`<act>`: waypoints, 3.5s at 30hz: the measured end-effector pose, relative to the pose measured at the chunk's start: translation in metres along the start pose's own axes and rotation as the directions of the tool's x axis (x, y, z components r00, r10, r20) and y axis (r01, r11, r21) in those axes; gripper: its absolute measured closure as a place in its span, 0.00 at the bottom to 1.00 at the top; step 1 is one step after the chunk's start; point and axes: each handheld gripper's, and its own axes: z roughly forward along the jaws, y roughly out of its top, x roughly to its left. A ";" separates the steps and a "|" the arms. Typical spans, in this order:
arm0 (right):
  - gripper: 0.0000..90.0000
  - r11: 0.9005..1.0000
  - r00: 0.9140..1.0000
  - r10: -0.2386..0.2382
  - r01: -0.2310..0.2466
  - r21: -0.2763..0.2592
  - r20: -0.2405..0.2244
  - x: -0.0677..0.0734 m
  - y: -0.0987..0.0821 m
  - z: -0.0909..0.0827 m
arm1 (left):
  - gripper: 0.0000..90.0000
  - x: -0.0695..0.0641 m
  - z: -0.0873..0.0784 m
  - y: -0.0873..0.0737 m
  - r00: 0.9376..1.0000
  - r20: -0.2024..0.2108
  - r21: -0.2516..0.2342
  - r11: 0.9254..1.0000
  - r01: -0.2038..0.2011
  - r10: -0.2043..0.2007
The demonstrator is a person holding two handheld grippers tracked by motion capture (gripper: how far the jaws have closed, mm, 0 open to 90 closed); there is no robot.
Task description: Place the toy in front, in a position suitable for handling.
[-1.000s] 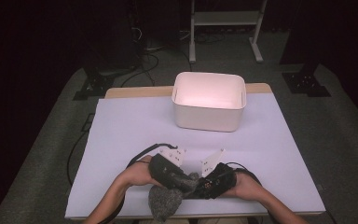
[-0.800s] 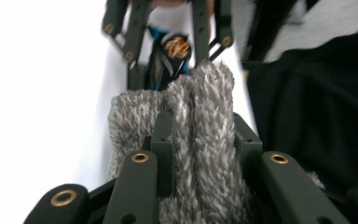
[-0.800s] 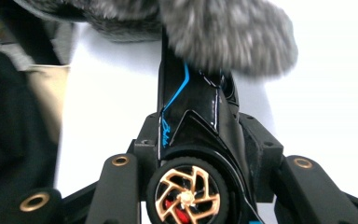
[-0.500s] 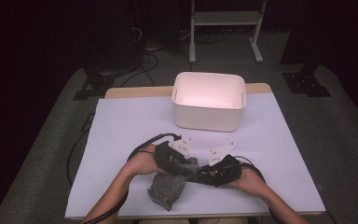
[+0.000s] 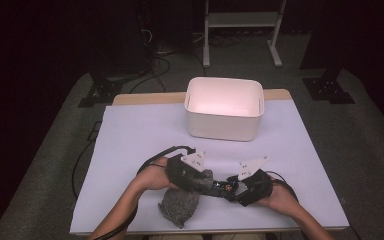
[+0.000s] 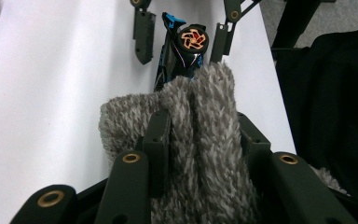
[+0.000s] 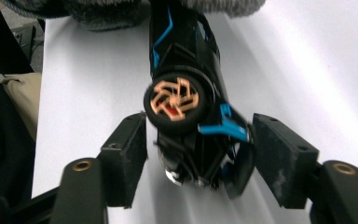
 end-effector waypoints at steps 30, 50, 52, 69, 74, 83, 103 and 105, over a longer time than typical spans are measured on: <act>0.64 0.999 1.000 -0.028 0.028 -0.046 0.001 0.002 0.003 0.011 | 0.83 0.009 0.034 0.044 0.993 0.087 -0.014 0.997 -0.080 0.080; 0.64 0.998 1.000 -0.020 0.019 -0.052 -0.010 0.001 0.003 0.011 | 0.82 0.012 0.011 0.015 0.999 0.043 -0.018 0.999 -0.030 0.031; 0.64 0.999 1.000 -0.013 0.012 -0.052 -0.012 0.001 0.003 0.011 | 0.82 0.013 0.018 0.023 0.998 0.054 -0.023 0.999 -0.043 0.044; 0.64 0.998 1.000 -0.016 0.016 -0.059 -0.010 0.001 0.002 0.011 | 0.81 0.013 0.027 0.036 0.993 0.088 -0.021 0.997 -0.077 0.079; 0.64 0.998 1.000 -0.021 0.021 -0.054 -0.012 0.001 0.002 0.011 | 0.81 0.013 0.012 0.017 0.998 0.045 0.018 0.999 -0.041 0.040; 0.64 0.999 1.000 -0.022 0.021 -0.048 -0.015 0.001 0.002 0.011 | 0.80 0.013 -0.012 -0.014 1.000 0.002 0.006 1.000 0.004 -0.004; 0.64 0.999 0.999 -0.050 0.050 -0.007 -0.013 0.000 0.004 0.007 | 0.79 0.013 -0.024 -0.042 0.998 -0.004 -0.024 0.997 0.070 -0.070; 0.64 0.999 0.999 -0.039 0.039 -0.005 -0.014 0.000 0.003 0.005 | 0.79 0.013 -0.024 -0.038 0.998 -0.003 -0.021 0.998 0.063 -0.063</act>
